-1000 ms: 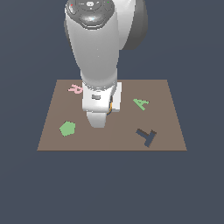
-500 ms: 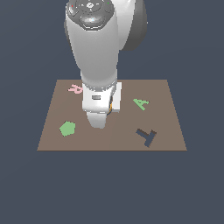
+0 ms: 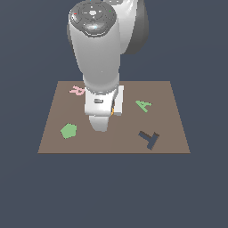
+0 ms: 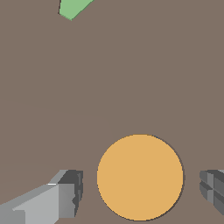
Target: Insert a designated object into the corresponding slot on a board.
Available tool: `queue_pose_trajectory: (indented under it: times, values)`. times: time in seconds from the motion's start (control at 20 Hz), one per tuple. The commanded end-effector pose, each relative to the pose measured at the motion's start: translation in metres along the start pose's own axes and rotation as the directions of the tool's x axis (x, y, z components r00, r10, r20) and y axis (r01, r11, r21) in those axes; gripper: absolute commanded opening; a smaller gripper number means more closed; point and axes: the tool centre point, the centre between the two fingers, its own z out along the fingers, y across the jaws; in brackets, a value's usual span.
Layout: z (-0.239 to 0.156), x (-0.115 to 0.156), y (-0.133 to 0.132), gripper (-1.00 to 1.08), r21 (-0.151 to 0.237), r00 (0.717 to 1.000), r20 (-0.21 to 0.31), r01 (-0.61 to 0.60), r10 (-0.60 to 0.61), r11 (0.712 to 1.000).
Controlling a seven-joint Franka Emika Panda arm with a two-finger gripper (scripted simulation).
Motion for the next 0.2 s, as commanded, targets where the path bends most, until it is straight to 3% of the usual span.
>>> queue_pose_trajectory:
  times: [0.0,0.15]
  values:
    - [0.0,0.0,0.0001,1.0,0.0,1.0,0.0,0.0,0.0,1.0]
    - [0.0,0.0,0.0001,1.0,0.0,1.0,0.0,0.0,0.0,1.0]
